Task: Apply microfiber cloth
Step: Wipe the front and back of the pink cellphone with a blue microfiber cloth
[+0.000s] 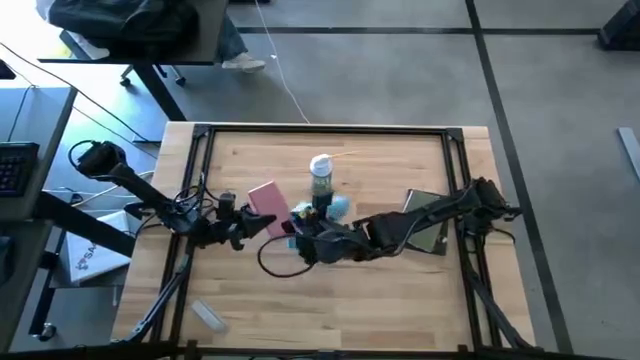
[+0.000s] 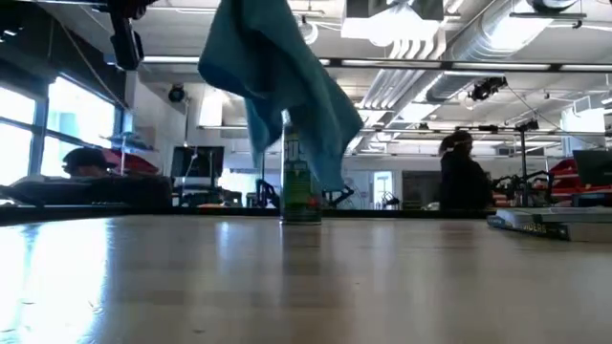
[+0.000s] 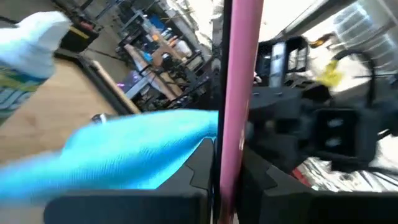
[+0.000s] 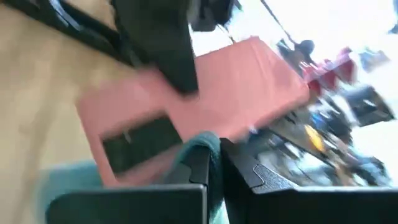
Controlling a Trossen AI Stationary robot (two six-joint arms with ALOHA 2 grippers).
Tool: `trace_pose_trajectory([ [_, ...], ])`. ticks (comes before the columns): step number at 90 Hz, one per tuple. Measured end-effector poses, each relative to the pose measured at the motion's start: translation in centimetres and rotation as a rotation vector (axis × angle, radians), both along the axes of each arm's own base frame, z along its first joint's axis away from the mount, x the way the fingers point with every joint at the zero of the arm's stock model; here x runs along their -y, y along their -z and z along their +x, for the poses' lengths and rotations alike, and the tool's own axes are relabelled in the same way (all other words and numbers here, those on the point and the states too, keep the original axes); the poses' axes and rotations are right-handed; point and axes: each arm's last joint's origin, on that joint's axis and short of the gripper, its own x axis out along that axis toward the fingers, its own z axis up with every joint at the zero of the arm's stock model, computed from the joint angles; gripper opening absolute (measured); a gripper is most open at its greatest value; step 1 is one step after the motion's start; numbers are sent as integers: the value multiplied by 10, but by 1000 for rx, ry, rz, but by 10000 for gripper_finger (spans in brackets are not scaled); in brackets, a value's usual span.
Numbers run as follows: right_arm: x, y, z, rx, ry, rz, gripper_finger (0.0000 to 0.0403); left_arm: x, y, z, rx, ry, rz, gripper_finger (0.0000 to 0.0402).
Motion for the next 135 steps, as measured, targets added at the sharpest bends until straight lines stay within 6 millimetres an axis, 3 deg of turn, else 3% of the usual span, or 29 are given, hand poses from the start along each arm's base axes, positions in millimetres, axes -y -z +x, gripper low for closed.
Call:
trace_pose_trajectory([
  [18, 9, 4, 11, 34, -112, 199, 0, 0, 0, 0, -3, -10, -2, 14],
  [41, 2, 19, 14, -16, -132, 289, 0, -2, -1, -1, 1, -37, -1, 14],
  [57, 2, 21, 15, -19, -125, 239, 0, -3, -2, 0, 9, -24, 7, 14],
  [79, 25, 11, 21, 53, 80, 4, 0, -1, 0, -1, -8, -25, 11, 14],
  [91, 33, 7, 22, 82, 115, 9, 0, -1, 0, -1, -7, -32, -5, 14],
  [115, 27, 18, 19, -7, -13, 183, 0, -1, 1, -1, -16, -38, 5, 14],
  [135, 15, 25, 10, -109, 29, 40, 0, -1, 1, -1, -25, -63, 20, 14],
])
